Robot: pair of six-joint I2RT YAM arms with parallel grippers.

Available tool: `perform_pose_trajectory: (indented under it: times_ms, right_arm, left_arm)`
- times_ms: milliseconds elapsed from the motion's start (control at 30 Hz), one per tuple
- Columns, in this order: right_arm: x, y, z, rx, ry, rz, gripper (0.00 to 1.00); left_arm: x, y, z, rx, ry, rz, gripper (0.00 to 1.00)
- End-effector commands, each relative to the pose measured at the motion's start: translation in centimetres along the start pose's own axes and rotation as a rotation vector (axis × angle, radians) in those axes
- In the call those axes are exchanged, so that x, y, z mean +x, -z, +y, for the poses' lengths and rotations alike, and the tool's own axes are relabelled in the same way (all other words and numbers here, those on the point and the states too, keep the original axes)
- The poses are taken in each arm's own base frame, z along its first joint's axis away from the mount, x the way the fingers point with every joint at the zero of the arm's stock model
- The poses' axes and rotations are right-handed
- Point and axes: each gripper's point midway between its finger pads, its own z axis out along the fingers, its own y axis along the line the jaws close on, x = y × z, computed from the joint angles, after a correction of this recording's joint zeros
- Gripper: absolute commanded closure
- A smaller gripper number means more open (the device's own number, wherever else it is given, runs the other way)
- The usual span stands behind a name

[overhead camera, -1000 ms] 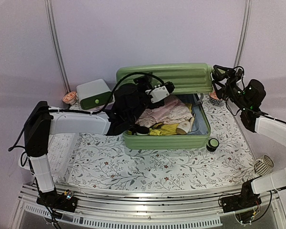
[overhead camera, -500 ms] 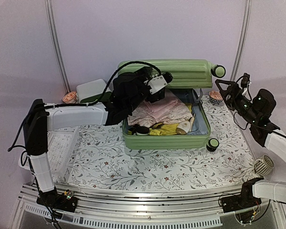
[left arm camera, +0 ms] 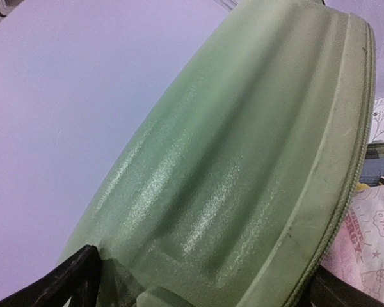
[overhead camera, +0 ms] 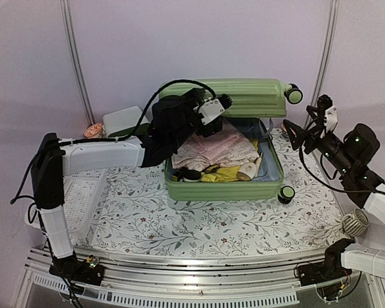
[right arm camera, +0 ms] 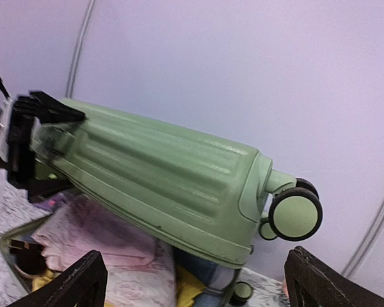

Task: Open, take out, and arrange the luggage
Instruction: Open the luggage at the center of the board.

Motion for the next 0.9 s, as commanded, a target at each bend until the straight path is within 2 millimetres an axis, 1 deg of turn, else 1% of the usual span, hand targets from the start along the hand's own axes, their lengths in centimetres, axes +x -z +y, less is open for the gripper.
perform_pose_trajectory:
  times_ms: [0,33,100,133,200,267,400,567,633,733,767,867]
  right_arm:
    - [1.7,-2.8,-1.1,0.102,0.366,0.091,0.01]
    - [2.8,-3.7,-0.5,0.089,0.458,0.128,0.01]
    - [4.0,-5.0,0.2,0.087,0.582,0.173,0.01]
    - [4.2,-5.5,0.2,0.090,0.636,0.189,0.01]
    - [4.6,-6.5,0.8,0.075,0.679,0.201,0.01]
    - [4.2,-7.1,1.2,0.069,0.708,0.178,0.01]
    - [3.4,-8.4,1.4,0.093,0.733,0.139,0.01]
    - [3.8,-10.4,1.0,0.150,0.819,0.145,0.01]
    - [3.8,-11.5,0.7,0.177,0.840,0.149,0.01]
    - [3.1,-13.2,0.2,0.201,0.817,0.157,0.01]
    - [2.5,-14.1,0.1,0.202,0.797,0.160,0.01]
    - [2.7,-16.0,0.2,0.184,0.762,0.188,0.01]
  left_arm:
    - [1.5,-0.2,4.0,-0.078,0.147,0.054,0.02]
    - [1.5,-0.2,4.0,-0.079,0.150,0.054,0.02]
    - [1.5,-0.2,4.0,-0.078,0.149,0.056,0.02]
    - [1.5,-0.2,4.0,-0.079,0.150,0.057,0.02]
    - [1.4,-0.2,4.1,-0.082,0.151,0.056,0.02]
    - [1.5,-0.3,4.1,-0.083,0.151,0.059,0.02]
    - [1.5,-0.4,4.3,-0.089,0.152,0.062,0.02]
    - [1.7,-0.6,4.6,-0.094,0.154,0.065,0.02]
    - [1.7,-0.6,4.8,-0.097,0.157,0.066,0.02]
    - [1.8,-0.5,4.6,-0.090,0.159,0.071,0.02]
    - [1.7,-0.4,4.6,-0.085,0.160,0.074,0.02]
    - [1.1,0.2,4.5,-0.074,0.168,0.075,0.02]
